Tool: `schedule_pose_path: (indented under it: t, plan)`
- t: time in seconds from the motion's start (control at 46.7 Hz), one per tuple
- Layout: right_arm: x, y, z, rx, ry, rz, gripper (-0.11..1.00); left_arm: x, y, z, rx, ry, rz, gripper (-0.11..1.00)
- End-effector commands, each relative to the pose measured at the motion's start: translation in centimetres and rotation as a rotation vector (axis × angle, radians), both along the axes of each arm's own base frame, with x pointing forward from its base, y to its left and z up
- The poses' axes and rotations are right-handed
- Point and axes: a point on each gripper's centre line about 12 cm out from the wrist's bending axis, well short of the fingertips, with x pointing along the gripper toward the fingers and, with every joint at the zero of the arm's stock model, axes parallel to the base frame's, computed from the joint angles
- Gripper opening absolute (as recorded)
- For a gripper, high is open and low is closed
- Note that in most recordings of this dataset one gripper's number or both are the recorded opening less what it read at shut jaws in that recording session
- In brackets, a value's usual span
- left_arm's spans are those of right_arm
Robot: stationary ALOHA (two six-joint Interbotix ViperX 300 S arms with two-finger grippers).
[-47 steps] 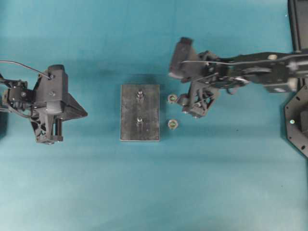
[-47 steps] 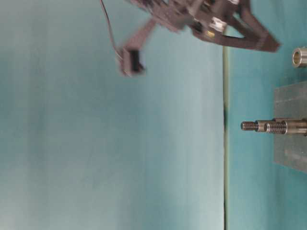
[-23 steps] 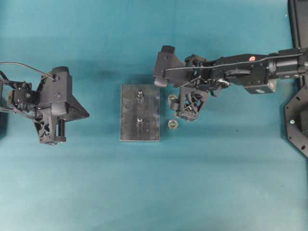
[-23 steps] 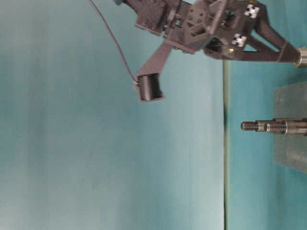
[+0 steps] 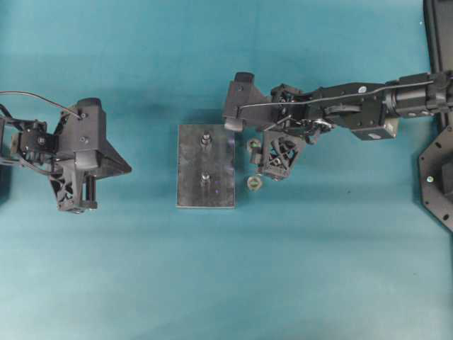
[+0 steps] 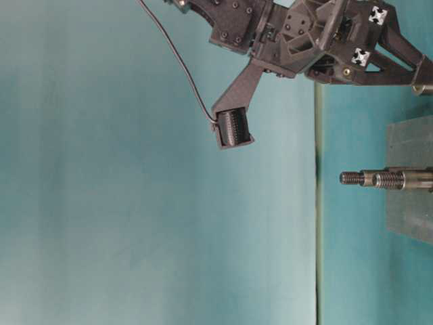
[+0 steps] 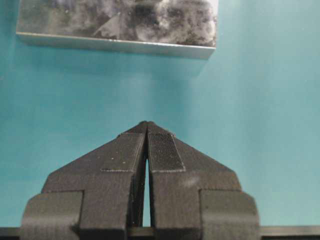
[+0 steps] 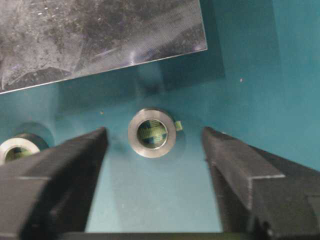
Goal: Insert the washer onto the shaft.
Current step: 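Lower the right gripper and close it around the upper washer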
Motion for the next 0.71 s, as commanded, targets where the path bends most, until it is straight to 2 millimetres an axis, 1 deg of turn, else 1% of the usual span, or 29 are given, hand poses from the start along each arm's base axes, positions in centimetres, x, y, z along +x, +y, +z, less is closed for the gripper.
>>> schedule_pose_path:
  t: [0.0, 0.107, 0.171, 0.578, 0.685]
  plan:
    - [0.67, -0.01, 1.09, -0.014, -0.037, 0.016, 0.73, 0.5, 0.01, 0.85, 0.001, -0.032, -0.001, 0.0]
    - [0.64, -0.02, 0.85, -0.013, -0.029, 0.018, 0.68, 0.47, 0.05, 0.79, 0.001, -0.031, 0.001, 0.0]
    - [0.59, -0.01, 0.53, -0.013, -0.021, 0.019, 0.68, 0.47, 0.01, 0.79, 0.001, -0.031, -0.001, 0.0]
    - [0.74, -0.06, 0.28, -0.016, -0.025, 0.019, 0.66, 0.7, 0.04, 0.98, 0.001, -0.064, 0.0, 0.0]
    - [0.72, -0.1, 0.17, -0.021, -0.021, 0.022, 0.65, 0.68, 0.0, 0.95, 0.001, -0.064, -0.001, 0.0]
